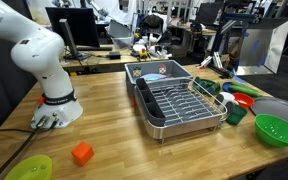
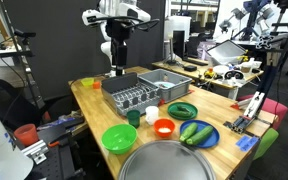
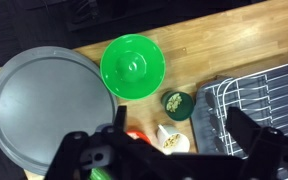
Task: Pour the rice out of the orange bowl into the green bowl
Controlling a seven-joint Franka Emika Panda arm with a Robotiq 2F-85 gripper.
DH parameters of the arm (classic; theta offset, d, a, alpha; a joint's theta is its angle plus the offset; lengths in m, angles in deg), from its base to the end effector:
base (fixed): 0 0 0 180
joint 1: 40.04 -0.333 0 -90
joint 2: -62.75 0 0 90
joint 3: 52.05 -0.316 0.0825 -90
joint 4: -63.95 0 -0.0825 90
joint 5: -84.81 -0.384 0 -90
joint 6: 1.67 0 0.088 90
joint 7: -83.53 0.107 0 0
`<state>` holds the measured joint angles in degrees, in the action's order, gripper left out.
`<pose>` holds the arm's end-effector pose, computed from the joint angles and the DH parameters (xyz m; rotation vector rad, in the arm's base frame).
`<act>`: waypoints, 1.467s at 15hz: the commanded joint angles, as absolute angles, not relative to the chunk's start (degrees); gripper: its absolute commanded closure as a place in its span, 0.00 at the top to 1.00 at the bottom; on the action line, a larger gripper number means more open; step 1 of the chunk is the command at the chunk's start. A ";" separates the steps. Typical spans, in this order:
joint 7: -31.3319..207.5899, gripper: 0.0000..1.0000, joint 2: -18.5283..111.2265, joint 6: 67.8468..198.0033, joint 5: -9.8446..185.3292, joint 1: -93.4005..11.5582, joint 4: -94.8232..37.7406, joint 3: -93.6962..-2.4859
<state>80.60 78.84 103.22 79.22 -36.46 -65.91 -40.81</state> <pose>0.4338 -0.1102 0.4592 -2.9468 0.3380 0.2041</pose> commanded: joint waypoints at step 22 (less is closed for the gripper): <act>81.81 1.00 51.48 114.23 71.89 -31.71 -56.51 -41.97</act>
